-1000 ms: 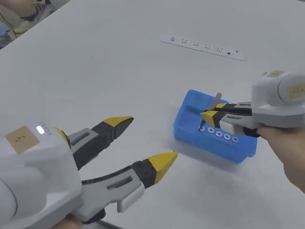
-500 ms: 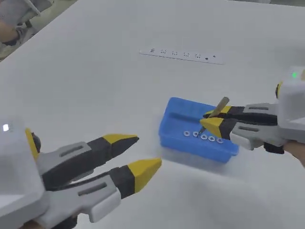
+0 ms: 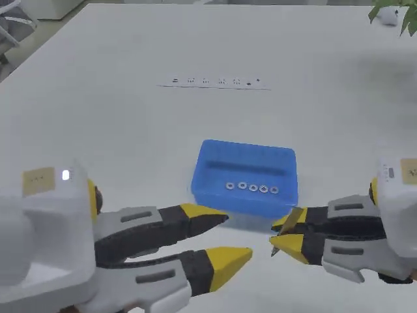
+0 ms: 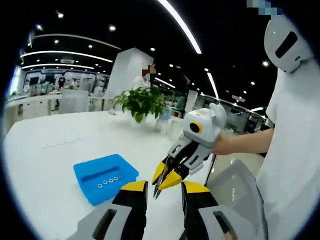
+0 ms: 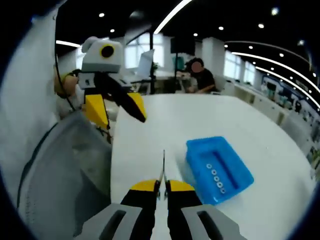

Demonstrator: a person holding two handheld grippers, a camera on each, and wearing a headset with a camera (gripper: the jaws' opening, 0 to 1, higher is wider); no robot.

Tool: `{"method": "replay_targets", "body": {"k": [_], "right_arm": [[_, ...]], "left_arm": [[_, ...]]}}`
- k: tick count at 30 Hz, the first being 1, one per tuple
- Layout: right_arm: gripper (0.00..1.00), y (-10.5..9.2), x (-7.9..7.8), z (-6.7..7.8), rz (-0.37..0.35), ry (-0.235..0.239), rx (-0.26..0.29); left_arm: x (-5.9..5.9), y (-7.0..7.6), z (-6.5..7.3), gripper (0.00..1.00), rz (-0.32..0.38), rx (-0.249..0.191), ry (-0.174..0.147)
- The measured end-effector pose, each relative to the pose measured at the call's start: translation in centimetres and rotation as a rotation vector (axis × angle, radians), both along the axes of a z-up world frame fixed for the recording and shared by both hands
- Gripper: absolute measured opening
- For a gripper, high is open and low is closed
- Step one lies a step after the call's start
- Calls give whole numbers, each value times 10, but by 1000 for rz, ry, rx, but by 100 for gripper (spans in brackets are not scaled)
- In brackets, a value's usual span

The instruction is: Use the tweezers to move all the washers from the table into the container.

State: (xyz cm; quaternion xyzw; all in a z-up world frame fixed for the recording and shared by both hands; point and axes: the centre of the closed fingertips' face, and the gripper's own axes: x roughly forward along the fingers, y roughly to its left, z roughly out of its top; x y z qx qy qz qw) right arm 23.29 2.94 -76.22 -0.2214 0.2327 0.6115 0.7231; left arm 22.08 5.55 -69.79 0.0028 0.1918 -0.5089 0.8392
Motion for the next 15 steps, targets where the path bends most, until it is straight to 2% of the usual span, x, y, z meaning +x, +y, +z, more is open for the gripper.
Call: {"method": "replay_targets", "body": {"k": [1, 3, 6, 8, 11, 12, 15], "right_arm": [[4, -2, -5, -2, 22, -9, -19], [4, -5, -16, -7, 72, -20, -66], [4, -4, -26, -7, 101, -14, -65], [3, -5, -31, -9, 135, -23, -85], [3, -4, -36, -13, 168, -17, -89], [3, -4, -37, -15, 184, -25, -110], [3, -5, -37, -18, 194, -36, -128]], "left_arm": [[-3, -4, -3, 24, -31, 24, 1], [-8, -15, -7, 21, -94, 61, -18], [-18, -29, -14, 16, -188, 140, -46], [-21, -36, -16, 14, -217, 172, -61], [-25, -46, -13, 11, -239, 183, -73], [-26, -47, -13, 9, -254, 197, -88], [-28, -50, -13, 3, -276, 214, -90]]}}
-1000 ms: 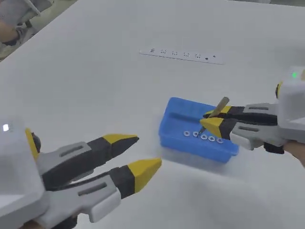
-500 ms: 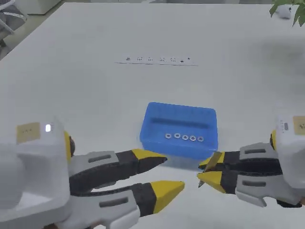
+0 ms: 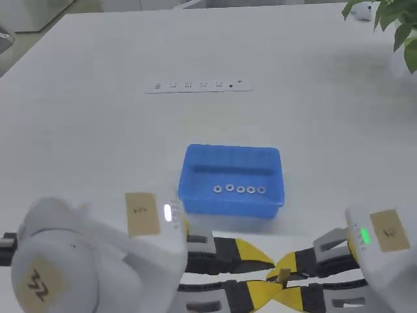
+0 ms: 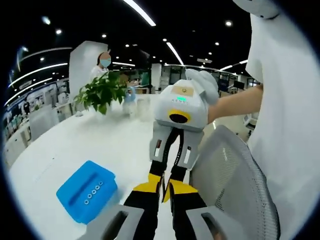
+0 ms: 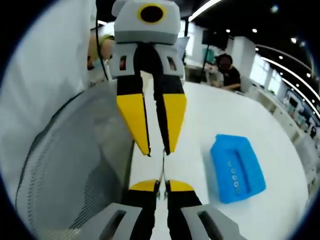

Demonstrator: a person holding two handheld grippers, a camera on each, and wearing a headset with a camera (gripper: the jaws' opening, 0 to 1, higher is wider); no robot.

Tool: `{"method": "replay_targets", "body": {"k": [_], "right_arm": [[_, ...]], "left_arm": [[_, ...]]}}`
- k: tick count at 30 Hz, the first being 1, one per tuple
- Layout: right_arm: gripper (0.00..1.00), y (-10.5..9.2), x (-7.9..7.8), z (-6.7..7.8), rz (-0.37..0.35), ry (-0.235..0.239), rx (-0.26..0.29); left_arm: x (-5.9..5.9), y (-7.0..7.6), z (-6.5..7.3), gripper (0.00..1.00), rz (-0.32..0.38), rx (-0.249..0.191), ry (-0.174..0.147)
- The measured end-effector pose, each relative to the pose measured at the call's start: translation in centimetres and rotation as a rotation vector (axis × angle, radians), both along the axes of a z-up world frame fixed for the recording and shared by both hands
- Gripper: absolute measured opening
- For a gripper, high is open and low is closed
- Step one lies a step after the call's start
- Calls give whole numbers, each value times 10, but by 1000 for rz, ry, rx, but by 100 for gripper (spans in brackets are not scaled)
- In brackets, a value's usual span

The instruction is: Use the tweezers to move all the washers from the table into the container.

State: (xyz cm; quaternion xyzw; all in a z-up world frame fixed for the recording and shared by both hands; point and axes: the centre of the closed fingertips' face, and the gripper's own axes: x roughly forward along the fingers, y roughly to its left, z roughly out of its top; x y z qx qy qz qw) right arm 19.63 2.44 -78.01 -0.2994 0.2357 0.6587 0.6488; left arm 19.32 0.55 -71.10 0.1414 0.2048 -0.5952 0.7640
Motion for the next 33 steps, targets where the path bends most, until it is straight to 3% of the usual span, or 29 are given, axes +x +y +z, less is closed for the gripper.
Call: {"method": "replay_targets", "body": {"k": [4, 8, 18, 22, 25, 32, 33], "right_arm": [[3, 0, -1, -3, 22, -10, -22], [3, -1, -4, -7, 51, -20, -49], [3, -1, 0, -16, 55, -30, -83], [4, 1, 3, -28, 60, -42, -109], [4, 4, 4, -35, 63, -38, -118], [5, 13, 6, -51, 27, 9, -80], [6, 13, 6, -52, 15, 17, -74]], "left_arm": [[0, 0, -4, 2, -23, 35, -12], [1, -1, -4, 3, -28, 39, -15], [4, 10, -21, 0, -54, 136, -26], [8, 24, -39, 0, -58, 218, -16], [9, 31, -49, 0, -65, 245, 6], [12, 52, -74, 0, -75, 342, 33], [12, 56, -77, 0, -73, 349, 51]]}}
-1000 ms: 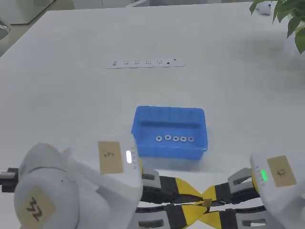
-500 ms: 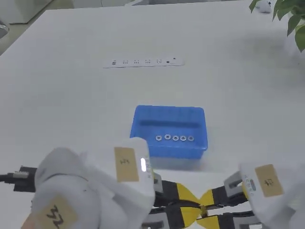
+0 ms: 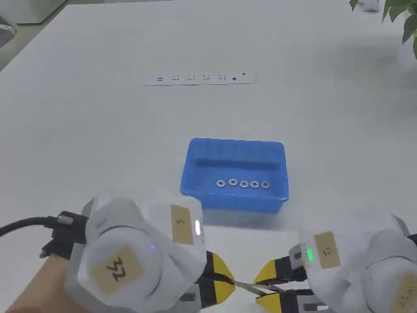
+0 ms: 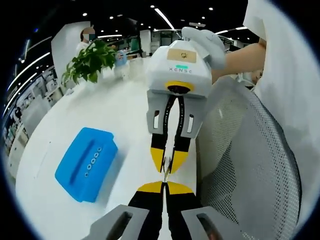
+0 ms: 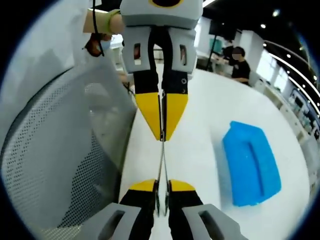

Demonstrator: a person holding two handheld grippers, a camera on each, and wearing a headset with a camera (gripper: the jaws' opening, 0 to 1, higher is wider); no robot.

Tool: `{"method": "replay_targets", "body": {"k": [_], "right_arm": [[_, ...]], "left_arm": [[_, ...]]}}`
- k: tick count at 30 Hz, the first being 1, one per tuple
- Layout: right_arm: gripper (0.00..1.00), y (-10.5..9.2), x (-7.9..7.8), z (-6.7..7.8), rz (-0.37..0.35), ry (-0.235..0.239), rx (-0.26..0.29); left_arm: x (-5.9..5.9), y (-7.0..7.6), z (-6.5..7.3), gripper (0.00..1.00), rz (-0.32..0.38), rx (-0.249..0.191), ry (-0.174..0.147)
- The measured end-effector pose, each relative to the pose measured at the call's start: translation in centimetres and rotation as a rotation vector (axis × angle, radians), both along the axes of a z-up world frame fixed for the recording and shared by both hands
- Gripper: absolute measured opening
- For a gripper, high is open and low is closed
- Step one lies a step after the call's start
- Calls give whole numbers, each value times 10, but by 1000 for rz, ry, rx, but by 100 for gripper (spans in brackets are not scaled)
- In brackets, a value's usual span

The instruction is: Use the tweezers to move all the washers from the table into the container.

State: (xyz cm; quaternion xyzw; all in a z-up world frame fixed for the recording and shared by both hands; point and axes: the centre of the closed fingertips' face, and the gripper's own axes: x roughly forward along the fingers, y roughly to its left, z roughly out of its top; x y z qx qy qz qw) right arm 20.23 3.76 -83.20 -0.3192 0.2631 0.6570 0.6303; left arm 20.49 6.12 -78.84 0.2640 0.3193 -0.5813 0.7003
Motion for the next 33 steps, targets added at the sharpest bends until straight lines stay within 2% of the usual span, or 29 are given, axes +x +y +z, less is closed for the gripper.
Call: {"method": "replay_targets", "body": {"k": [1, 4, 6, 9, 12, 14, 15, 16, 19, 22, 23, 25, 28, 30, 31, 32, 33], "right_arm": [[10, 0, 0, 0, -15, 9, 11], [30, -2, 1, 2, -105, 58, 66], [33, -8, 4, 9, -145, 49, 96], [42, -26, 6, 24, -258, 70, 160], [56, -46, 13, 39, -363, 32, 205], [61, -63, 16, 48, -434, 13, 211], [62, -71, 17, 53, -463, 2, 218], [63, -77, 16, 57, -480, -4, 223], [63, -93, 18, 72, -547, -28, 254], [65, -109, 19, 84, -614, -58, 286], [66, -112, 19, 86, -629, -59, 294], [66, -119, 21, 91, -661, -72, 313], [66, -125, 21, 95, -691, -86, 326], [67, -128, 22, 97, -715, -98, 331], [67, -131, 24, 97, -736, -108, 326], [68, -132, 24, 96, -748, -108, 323], [68, -133, 24, 95, -765, -96, 316]], "left_arm": [[0, 2, -2, 0, 2, 5, 6], [1, 9, -11, 0, 12, 31, 32], [0, 15, -22, 0, 12, 65, 54], [-3, 23, -38, 0, -3, 123, 81], [-3, 26, -51, 0, -18, 166, 98], [-4, 28, -59, 0, -16, 196, 128], [-4, 29, -63, 0, -18, 212, 141], [-3, 28, -64, 0, -24, 226, 136], [-2, 30, -70, 0, -29, 264, 151], [-7, 32, -75, 0, -34, 311, 205], [-5, 29, -73, 0, -39, 303, 195], [-8, 32, -72, 0, -24, 327, 230], [-8, 30, -72, 0, -28, 341, 239], [-10, 30, -71, 0, -23, 343, 242], [-11, 30, -70, 1, 2, 334, 258], [-14, 29, -69, 5, 36, 304, 286], [-13, 28, -68, 7, 60, 281, 276]]}}
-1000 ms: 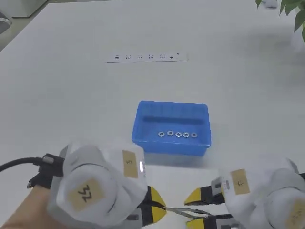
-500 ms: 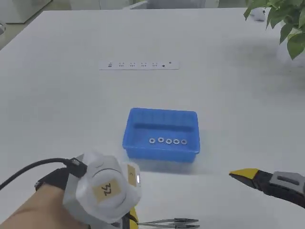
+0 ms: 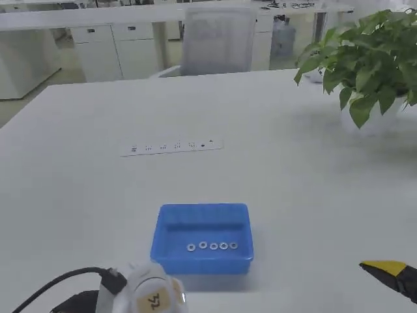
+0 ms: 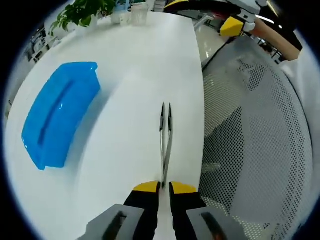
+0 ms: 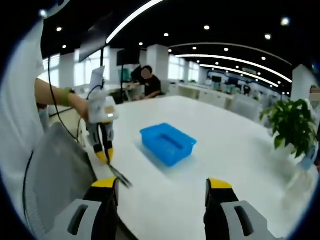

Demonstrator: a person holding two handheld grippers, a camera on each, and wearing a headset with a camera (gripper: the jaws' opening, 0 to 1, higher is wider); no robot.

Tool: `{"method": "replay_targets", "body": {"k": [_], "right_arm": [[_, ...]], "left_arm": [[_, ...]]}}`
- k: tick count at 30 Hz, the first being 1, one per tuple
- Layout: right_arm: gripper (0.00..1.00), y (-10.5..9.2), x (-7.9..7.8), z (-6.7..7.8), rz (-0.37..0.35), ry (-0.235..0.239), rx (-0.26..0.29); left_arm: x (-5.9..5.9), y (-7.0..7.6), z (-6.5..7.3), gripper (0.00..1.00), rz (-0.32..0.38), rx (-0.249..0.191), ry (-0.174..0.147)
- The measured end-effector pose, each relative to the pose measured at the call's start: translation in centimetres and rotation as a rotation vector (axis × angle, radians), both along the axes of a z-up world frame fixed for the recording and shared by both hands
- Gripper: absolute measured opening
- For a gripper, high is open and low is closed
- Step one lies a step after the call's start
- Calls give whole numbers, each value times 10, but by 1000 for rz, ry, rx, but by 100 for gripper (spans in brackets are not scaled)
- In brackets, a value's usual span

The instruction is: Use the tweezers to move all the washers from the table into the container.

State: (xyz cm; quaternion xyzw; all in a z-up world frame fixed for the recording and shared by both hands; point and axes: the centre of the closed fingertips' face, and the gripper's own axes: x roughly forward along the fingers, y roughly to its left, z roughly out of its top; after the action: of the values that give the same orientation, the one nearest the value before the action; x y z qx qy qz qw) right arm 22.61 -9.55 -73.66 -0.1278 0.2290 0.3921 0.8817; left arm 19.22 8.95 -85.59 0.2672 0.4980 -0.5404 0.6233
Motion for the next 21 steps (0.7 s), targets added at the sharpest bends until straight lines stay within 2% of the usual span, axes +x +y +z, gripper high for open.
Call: {"method": "replay_targets", "body": {"k": [1, 3, 5, 6, 7, 10, 11, 13, 14, 15, 16, 17, 18, 21], "right_arm": [[68, -1, 0, 1, -15, 2, 6], [68, -4, 3, 6, -44, -16, 33], [69, -4, 4, 8, -66, -21, 50], [69, -5, 4, 8, -75, -16, 59], [70, -4, 3, 7, -82, -5, 75], [71, -5, 2, 7, -84, -1, 82], [72, -5, 1, 6, -85, 1, 78], [78, -7, 1, 4, -99, 6, 76], [81, -9, 2, 3, -120, 16, 88], [84, -9, 3, 4, -130, 16, 100], [89, -10, 5, 5, -145, 11, 112], [91, -11, 6, 6, -154, 5, 121], [93, -12, 8, 8, -167, -5, 133], [98, -14, 13, 14, -190, -41, 159]], "left_arm": [[2, 1, 0, 11, 27, -15, -16], [0, 4, 7, 20, 103, -55, -24], [1, 4, 20, 26, 216, -141, -40], [3, 5, 29, 29, 296, -198, -57], [5, 7, 35, 32, 345, -233, -76], [16, 18, 62, 52, 556, -381, -169], [18, 20, 66, 57, 585, -400, -184], [30, 31, 95, 72, 737, -536, -318], [33, 36, 104, 77, 801, -579, -350], [36, 43, 120, 82, 868, -650, -415], [40, 51, 131, 89, 915, -689, -490], [41, 57, 140, 95, 947, -721, -546], [40, 61, 145, 99, 969, -739, -573], [37, 74, 155, 99, 998, -731, -684]]}}
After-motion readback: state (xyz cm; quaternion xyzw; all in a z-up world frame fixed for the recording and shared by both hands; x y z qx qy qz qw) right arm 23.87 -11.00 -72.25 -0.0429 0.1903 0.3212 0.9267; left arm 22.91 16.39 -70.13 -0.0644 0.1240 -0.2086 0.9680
